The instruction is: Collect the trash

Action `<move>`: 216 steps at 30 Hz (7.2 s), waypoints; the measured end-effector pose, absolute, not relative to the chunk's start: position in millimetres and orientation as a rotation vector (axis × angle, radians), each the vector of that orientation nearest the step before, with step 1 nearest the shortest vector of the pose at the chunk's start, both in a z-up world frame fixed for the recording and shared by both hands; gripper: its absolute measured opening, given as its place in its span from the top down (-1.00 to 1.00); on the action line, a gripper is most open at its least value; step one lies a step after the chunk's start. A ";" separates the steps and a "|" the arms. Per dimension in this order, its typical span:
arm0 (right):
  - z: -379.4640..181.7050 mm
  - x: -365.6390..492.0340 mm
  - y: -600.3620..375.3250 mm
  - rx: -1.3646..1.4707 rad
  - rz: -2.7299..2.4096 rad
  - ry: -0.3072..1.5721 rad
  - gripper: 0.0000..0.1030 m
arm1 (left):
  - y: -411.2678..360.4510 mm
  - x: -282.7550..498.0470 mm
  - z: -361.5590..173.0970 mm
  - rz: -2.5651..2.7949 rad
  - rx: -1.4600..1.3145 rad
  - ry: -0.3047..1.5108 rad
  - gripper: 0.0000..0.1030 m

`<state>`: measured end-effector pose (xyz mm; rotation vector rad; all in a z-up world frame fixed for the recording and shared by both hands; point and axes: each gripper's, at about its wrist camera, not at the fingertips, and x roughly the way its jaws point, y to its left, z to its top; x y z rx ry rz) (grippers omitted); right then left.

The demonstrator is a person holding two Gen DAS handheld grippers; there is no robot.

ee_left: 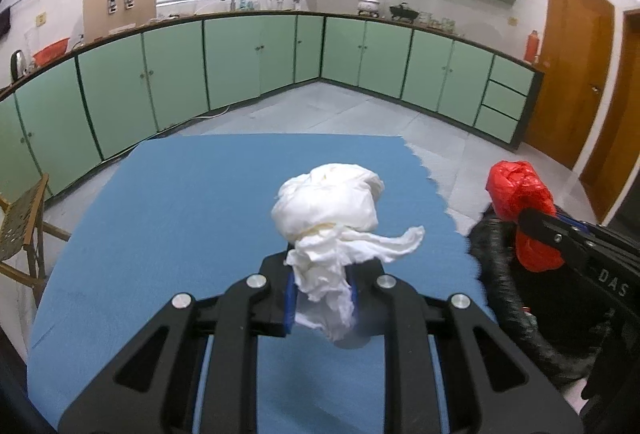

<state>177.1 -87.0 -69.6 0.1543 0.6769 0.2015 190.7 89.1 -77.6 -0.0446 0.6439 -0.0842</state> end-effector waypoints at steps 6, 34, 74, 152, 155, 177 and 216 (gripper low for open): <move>-56.1 148.9 -111.3 0.164 0.157 0.656 0.64 | 61.1 171.2 -65.6 -0.139 -0.025 0.621 0.65; -50.1 71.2 -260.6 0.189 -0.093 0.615 0.65 | -93.0 140.1 -78.2 -0.408 0.072 0.601 0.65; -94.1 93.6 -327.9 0.228 -0.198 0.636 -0.88 | -144.0 186.1 -104.1 -0.454 0.062 0.641 -0.72; -22.7 48.6 -234.0 0.165 -0.022 0.580 -0.88 | -38.4 105.4 -28.1 -0.295 0.075 0.572 -0.89; -22.8 49.2 -233.8 0.166 -0.022 0.581 -0.88 | -38.5 105.4 -28.2 -0.294 0.075 0.572 -0.89; -22.7 49.3 -233.1 0.165 -0.021 0.582 -0.88 | -37.1 104.7 -29.4 -0.290 0.075 0.578 -0.89; -30.8 58.6 -243.3 0.166 -0.020 0.603 -0.88 | -47.0 110.2 -35.1 -0.279 0.067 0.586 -0.89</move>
